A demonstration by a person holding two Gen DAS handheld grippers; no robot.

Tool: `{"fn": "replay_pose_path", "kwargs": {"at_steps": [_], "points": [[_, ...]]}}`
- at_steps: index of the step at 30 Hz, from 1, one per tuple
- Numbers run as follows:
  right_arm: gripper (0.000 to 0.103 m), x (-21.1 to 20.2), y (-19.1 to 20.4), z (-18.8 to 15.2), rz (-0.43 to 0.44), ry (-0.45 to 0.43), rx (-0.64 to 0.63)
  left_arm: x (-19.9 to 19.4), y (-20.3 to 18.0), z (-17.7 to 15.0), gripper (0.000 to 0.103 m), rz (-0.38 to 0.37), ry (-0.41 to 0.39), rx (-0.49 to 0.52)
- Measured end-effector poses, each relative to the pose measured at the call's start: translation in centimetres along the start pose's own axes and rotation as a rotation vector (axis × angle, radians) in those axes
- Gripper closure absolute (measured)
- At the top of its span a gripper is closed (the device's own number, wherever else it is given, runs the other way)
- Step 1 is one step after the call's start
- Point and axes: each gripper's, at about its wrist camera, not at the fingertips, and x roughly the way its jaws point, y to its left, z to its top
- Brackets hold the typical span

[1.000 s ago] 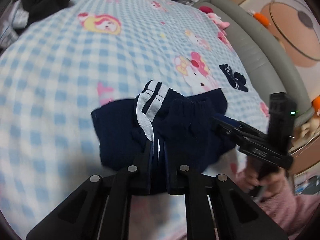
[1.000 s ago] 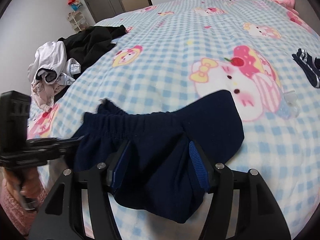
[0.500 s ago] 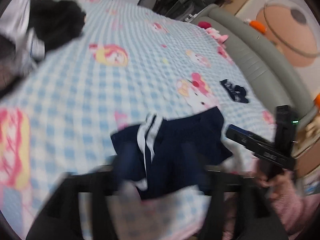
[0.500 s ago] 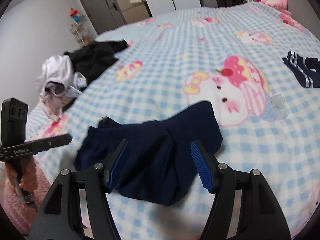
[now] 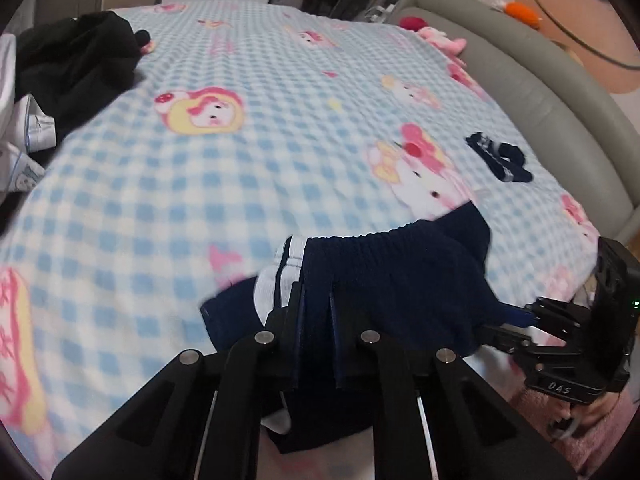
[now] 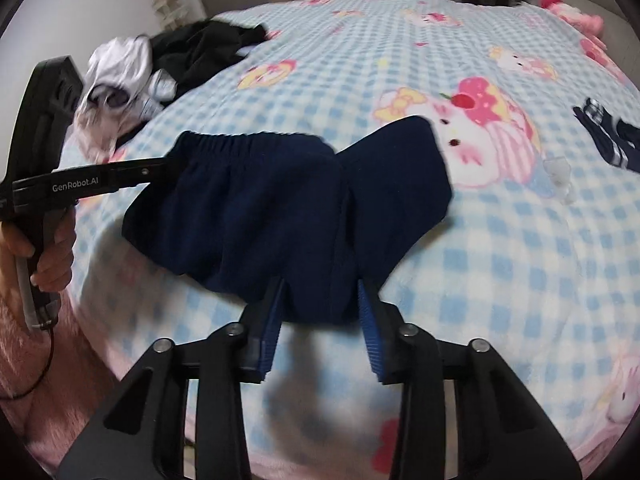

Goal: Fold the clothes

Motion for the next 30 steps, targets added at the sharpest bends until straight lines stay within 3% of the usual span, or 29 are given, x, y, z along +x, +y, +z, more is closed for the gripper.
{"fn": "replay_pose_path", "kwargs": {"at_steps": [3,6,9,12,16,17,18,23,25,27,29,30], "points": [[0.069,0.5,-0.9,0.7,-0.053,-0.017,0.053,1.3,1.6,-0.2,0.076,-0.019,0.058,-0.064],[0.068,0.5,-1.3,0.7,-0.054,-0.003,0.064,-1.3,2.4,-1.4,0.070,-0.049,-0.011,-0.128],[0.066,-1.6,-1.5,0.3,-0.010,-0.077,0.094,-5.1,3.3,-3.3,0.054,-0.095,-0.105,-0.207],[0.066,-2.6,-2.2,0.1,0.064,-0.128,0.154,-5.7,3.4,-5.5,0.054,-0.172,-0.106,-0.223],[0.065,-0.8,-1.8,0.4,0.106,-0.071,0.181,-3.2,1.6,-6.0,0.056,-0.090,-0.024,-0.140],[0.065,0.0,-1.4,0.4,0.100,-0.052,0.170,-2.4,1.6,-6.0,0.061,-0.066,-0.005,-0.144],[0.065,0.4,-1.2,0.3,0.080,-0.047,0.161,-1.8,1.7,-6.1,0.073,-0.047,0.015,-0.154],[0.067,0.2,-1.8,-0.4,0.018,-0.050,0.188,-2.4,3.4,-6.5,0.079,-0.022,0.087,-0.238],[0.045,-0.7,-2.3,-0.6,-0.051,-0.064,0.168,-3.4,3.5,-6.9,0.078,-0.049,0.072,-0.234],[0.045,-1.5,-2.8,-0.6,-0.062,-0.081,0.171,-4.8,3.4,-6.9,0.080,-0.092,0.009,-0.235],[0.045,-2.5,-2.8,-0.4,-0.058,-0.113,0.184,-5.7,2.7,-6.4,0.080,-0.090,-0.054,-0.208],[0.045,-3.0,-2.8,-0.2,-0.057,-0.130,0.189,-5.2,2.5,-6.2,0.080,-0.079,-0.047,-0.195]]}}
